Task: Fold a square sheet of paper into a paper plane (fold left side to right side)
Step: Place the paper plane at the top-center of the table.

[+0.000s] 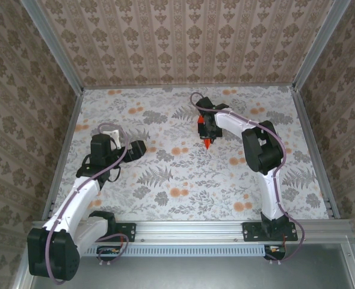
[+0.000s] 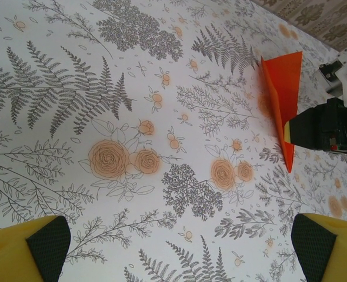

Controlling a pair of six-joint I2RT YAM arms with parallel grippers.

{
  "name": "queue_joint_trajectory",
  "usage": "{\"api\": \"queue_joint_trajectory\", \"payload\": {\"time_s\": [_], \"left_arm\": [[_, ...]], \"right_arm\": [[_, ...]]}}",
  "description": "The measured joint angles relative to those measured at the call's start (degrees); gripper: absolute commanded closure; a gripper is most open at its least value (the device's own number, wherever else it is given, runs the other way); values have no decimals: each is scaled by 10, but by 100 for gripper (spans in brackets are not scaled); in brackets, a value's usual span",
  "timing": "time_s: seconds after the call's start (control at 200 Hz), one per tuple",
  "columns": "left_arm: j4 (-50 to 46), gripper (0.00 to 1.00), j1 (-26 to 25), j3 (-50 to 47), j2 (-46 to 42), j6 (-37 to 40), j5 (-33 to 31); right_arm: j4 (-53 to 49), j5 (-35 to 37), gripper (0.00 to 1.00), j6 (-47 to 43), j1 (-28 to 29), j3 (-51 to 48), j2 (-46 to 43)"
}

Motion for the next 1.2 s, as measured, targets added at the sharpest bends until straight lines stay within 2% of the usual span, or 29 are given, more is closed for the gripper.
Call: {"api": "queue_joint_trajectory", "payload": {"time_s": [0.195, 0.785, 1.015, 1.2], "left_arm": [[0, 0, 0, 3, 1, 0, 4], [-9, 0, 0, 36, 33, 0, 14], [-13, 0, 4, 56, 46, 0, 24], [-15, 0, 14, 71, 46, 0, 23]], "right_arm": [[-3, -8, 73, -6, 0, 2, 1], [-19, -7, 67, -8, 0, 8, -1], [-28, 0, 62, -8, 7, -11, -61], [-29, 26, 52, -8, 21, -71, -162]]}}
